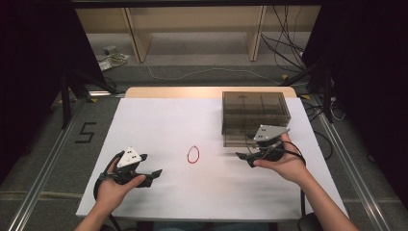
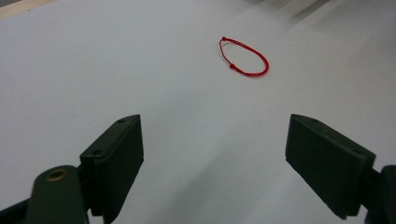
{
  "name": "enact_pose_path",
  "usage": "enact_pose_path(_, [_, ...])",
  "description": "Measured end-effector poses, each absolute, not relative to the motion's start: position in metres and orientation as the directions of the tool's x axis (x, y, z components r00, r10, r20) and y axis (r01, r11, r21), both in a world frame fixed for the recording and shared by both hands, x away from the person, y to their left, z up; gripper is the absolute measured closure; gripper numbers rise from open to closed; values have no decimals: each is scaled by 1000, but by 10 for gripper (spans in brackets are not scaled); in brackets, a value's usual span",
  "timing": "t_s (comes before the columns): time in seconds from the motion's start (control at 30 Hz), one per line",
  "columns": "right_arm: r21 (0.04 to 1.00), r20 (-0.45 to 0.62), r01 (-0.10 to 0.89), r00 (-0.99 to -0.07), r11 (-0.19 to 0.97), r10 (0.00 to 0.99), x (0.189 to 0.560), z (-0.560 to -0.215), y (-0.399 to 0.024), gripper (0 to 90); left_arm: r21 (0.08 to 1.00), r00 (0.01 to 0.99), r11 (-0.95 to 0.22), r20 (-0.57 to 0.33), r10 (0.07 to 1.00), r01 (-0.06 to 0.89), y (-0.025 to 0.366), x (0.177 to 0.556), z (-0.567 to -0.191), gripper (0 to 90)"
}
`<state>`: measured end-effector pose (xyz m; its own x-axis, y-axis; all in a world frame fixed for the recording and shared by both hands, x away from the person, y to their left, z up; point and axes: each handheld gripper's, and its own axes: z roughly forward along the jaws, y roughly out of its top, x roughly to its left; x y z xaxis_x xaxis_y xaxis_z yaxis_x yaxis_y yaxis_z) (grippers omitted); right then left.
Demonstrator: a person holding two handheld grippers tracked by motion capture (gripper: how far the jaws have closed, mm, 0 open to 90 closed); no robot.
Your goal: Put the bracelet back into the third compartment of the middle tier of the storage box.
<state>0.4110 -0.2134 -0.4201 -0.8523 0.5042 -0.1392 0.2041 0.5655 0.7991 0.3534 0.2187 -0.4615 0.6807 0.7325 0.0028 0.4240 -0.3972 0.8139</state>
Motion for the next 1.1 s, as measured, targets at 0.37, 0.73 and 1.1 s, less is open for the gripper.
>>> enact_pose_path(0.37, [777, -148, 137, -908, 614, 391, 401, -431, -169, 254, 813, 681, -402, 8, 732, 422, 216, 352, -461, 193])
enact_pose_path(0.73, [754, -149, 156, -905, 638, 398, 405, -444, -132, 346, 811, 686, -407, 8, 728, 422, 215, 353, -461, 193])
enact_pose_path(1.1, [735, -139, 205, -887, 646, 441, 429, -455, -93, 450, 813, 687, -402, 4, 727, 421, 216, 353, -461, 191])
